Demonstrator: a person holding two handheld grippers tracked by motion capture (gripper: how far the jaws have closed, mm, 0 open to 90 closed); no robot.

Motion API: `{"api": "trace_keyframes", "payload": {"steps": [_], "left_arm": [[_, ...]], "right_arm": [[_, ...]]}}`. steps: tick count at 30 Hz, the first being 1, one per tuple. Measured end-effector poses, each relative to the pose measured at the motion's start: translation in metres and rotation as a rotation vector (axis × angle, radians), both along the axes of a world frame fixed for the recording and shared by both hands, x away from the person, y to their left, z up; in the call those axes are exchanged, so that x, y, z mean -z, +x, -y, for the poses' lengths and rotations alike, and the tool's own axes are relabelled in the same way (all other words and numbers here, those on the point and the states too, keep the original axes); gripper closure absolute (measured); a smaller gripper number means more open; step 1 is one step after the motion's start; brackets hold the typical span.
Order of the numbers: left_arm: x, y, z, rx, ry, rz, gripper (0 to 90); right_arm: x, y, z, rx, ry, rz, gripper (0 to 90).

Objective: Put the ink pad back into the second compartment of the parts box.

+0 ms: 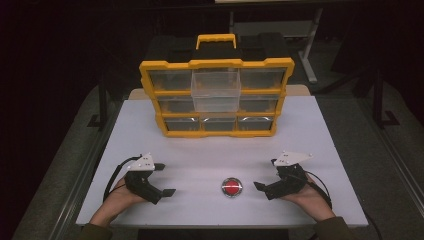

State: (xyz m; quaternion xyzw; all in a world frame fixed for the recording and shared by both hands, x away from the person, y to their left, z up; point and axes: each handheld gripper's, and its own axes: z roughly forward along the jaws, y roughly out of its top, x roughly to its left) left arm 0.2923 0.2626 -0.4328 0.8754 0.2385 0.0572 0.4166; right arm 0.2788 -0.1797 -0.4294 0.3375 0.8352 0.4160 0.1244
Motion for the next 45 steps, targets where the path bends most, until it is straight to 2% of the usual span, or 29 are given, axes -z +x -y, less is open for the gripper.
{"api": "trace_keyframes", "payload": {"steps": [6, 22, 45], "left_arm": [[0.000, -0.001, -0.002, -0.010, -0.003, 0.001, 0.0], [-0.002, -0.002, 0.000, 0.005, -0.002, -0.004, 0.0], [-0.002, -0.005, 0.001, 0.013, -0.017, 0.013, 0.0]], "right_arm": [[0.000, 0.002, -0.003, -0.001, -0.001, -0.001, 0.0], [-0.003, 0.006, -0.008, -0.011, 0.020, -0.013, 0.0], [-0.009, 0.015, -0.026, -0.059, 0.024, -0.018, 0.0]]}}
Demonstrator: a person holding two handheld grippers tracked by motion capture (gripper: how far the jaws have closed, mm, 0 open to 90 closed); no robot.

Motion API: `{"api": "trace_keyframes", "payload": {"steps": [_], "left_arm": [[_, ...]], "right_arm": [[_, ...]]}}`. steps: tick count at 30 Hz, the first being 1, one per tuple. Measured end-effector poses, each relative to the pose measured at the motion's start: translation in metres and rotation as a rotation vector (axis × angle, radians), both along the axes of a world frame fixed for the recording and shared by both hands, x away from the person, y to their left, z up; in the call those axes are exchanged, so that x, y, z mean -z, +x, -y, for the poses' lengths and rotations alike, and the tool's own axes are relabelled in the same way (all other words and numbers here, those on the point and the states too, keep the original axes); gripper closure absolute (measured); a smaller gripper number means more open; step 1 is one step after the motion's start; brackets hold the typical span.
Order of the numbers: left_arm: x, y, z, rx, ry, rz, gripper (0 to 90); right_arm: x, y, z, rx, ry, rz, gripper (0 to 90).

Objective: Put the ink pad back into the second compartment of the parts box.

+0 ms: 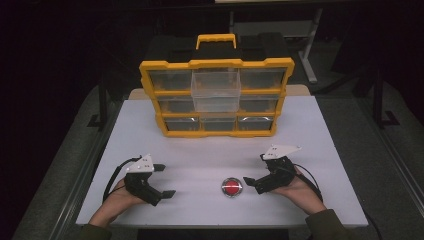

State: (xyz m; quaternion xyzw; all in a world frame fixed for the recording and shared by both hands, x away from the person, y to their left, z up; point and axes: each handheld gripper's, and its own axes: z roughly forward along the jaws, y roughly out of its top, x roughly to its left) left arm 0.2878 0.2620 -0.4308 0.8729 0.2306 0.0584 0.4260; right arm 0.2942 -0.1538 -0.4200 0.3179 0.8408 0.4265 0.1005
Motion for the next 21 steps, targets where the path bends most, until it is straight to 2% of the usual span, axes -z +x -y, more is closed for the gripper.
{"api": "trace_keyframes", "payload": {"steps": [21], "left_arm": [[0.001, -0.001, 0.002, 0.003, -0.014, -0.007, 0.0]], "right_arm": [[0.001, 0.009, -0.018, -0.046, -0.023, -0.021, 0.0]]}}
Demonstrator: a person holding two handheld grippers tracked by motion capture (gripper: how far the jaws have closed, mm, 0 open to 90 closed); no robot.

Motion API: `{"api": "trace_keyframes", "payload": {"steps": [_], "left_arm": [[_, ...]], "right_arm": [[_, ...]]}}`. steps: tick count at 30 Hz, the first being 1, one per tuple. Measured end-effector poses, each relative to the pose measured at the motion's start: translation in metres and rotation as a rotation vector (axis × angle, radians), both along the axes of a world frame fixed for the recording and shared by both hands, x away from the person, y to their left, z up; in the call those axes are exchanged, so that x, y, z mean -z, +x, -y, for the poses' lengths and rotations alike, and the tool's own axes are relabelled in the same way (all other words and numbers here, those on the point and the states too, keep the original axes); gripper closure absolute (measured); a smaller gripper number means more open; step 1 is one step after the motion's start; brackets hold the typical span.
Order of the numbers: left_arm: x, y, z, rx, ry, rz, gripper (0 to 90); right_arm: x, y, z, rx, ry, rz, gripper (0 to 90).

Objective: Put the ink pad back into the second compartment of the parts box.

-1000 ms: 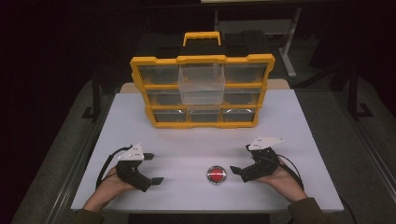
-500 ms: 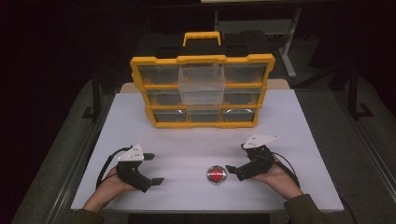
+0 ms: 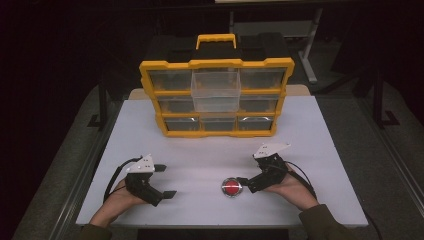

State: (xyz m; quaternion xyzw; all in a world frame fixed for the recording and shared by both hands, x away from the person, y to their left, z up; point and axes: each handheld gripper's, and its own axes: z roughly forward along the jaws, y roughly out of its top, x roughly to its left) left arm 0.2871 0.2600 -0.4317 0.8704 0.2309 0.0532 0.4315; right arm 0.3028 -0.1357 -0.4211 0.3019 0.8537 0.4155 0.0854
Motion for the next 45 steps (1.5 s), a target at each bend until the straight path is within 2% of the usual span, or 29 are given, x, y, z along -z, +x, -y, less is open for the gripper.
{"api": "trace_keyframes", "payload": {"steps": [19, 45], "left_arm": [[0.000, 0.001, 0.001, 0.004, 0.001, -0.012, 0.0], [0.000, 0.000, 0.001, 0.002, -0.012, -0.002, 0.0]], "right_arm": [[0.001, 0.007, -0.016, -0.037, -0.004, -0.011, 0.0], [-0.003, 0.016, -0.034, -0.064, -0.001, -0.014, 0.0]]}}
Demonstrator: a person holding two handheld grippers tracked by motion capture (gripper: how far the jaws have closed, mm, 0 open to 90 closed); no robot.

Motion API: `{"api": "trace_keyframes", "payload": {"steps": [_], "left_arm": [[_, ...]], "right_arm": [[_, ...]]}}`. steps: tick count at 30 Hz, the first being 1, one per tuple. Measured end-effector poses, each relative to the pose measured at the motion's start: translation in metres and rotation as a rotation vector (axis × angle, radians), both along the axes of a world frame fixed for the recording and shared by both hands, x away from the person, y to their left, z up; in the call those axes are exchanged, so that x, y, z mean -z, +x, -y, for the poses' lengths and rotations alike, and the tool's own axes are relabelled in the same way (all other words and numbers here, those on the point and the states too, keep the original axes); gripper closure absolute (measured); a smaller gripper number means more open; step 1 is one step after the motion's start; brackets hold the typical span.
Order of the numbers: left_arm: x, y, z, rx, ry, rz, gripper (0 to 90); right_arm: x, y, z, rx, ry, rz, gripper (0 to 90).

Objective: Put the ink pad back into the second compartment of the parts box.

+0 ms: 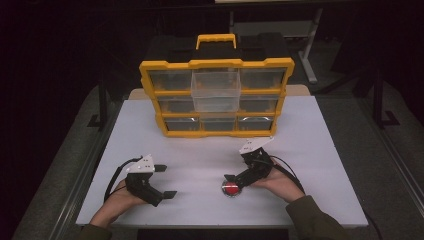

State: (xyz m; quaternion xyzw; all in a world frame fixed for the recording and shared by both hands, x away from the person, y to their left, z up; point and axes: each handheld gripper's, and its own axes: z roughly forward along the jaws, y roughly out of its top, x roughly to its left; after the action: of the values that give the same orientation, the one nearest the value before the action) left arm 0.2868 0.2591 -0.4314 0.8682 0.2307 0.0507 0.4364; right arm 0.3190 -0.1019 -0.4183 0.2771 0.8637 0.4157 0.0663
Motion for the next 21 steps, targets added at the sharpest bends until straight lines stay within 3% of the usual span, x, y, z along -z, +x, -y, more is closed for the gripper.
{"api": "trace_keyframes", "payload": {"steps": [14, 21], "left_arm": [[0.000, 0.000, 0.001, 0.009, 0.002, -0.002, 0.0], [0.001, 0.000, 0.001, 0.012, 0.004, -0.002, 0.0]], "right_arm": [[-0.002, 0.005, -0.009, -0.022, -0.002, 0.000, 0.0], [0.000, 0.002, -0.011, -0.047, -0.027, -0.012, 0.0]]}}
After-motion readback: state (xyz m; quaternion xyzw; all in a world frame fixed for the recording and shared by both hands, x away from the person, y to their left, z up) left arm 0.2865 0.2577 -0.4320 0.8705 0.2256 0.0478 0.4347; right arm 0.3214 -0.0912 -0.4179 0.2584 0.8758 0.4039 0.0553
